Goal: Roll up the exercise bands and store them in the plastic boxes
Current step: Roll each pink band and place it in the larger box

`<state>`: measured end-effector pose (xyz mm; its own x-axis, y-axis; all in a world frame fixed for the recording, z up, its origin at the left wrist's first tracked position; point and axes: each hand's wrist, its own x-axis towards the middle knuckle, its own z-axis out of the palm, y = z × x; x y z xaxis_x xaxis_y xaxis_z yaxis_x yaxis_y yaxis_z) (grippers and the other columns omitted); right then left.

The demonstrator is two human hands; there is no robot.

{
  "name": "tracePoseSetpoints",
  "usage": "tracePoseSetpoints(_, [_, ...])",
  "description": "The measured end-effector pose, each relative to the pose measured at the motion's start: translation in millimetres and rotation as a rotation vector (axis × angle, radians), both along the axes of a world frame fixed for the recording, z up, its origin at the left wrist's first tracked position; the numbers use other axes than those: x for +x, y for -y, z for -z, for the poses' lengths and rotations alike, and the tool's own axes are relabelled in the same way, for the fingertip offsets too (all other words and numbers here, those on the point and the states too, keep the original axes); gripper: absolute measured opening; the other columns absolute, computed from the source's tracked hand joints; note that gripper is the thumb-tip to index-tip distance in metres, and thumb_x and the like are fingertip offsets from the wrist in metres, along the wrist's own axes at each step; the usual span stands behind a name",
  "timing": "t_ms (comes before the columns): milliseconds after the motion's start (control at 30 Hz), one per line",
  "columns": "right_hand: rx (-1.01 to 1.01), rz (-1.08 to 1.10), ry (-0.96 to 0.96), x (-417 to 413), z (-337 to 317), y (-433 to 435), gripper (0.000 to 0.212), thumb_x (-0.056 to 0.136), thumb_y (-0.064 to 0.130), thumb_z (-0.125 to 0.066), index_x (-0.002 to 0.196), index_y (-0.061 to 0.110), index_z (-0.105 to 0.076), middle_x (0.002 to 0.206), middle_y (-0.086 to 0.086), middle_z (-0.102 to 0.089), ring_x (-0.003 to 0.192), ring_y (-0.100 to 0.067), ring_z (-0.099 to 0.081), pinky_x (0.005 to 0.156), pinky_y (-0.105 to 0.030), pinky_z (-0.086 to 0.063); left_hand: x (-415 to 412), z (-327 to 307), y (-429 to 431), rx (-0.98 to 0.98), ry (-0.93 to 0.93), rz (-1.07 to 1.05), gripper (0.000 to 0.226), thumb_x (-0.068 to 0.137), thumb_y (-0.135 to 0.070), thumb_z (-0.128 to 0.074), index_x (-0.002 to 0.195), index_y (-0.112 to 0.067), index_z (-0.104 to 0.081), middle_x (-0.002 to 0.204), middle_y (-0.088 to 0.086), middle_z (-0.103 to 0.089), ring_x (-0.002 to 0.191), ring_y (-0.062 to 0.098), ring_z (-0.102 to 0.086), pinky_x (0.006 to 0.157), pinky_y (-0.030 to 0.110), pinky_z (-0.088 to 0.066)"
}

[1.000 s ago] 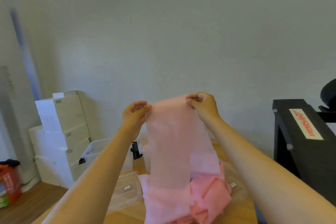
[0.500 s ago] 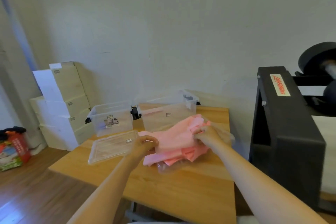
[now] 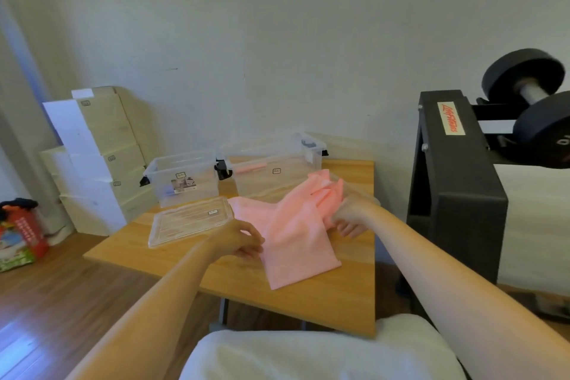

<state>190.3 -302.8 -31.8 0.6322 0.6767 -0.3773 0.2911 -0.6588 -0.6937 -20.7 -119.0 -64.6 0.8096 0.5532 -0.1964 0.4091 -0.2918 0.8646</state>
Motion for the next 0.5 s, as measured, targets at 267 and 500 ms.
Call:
tracePoseSetpoints(267, [0.385, 0.081, 0.410, 41, 22, -69, 0.011, 0.085, 0.011, -0.060, 0.086, 0.012, -0.071, 0.095, -0.003, -0.070, 0.093, -0.021, -0.064, 0.082, -0.036, -0.050, 67, 20, -47, 0.232, 0.109, -0.165, 0.018, 0.090, -0.009, -0.064, 0.076, -0.019, -0.068, 0.089, -0.002, -0.068, 0.091, 0.016, -0.062, 0.083, 0.028, -0.045])
tracePoseSetpoints(500, [0.416, 0.164, 0.449, 87, 36, -130, 0.015, 0.087, 0.019, -0.058, 0.101, 0.019, -0.062, 0.106, -0.004, -0.064, 0.093, -0.025, -0.061, 0.074, -0.033, -0.047, 139, 38, -81, 0.258, 0.101, -0.233, 0.016, 0.095, -0.016, -0.060, 0.106, -0.009, -0.070, 0.109, 0.006, -0.069, 0.097, 0.018, -0.058, 0.085, 0.025, -0.042])
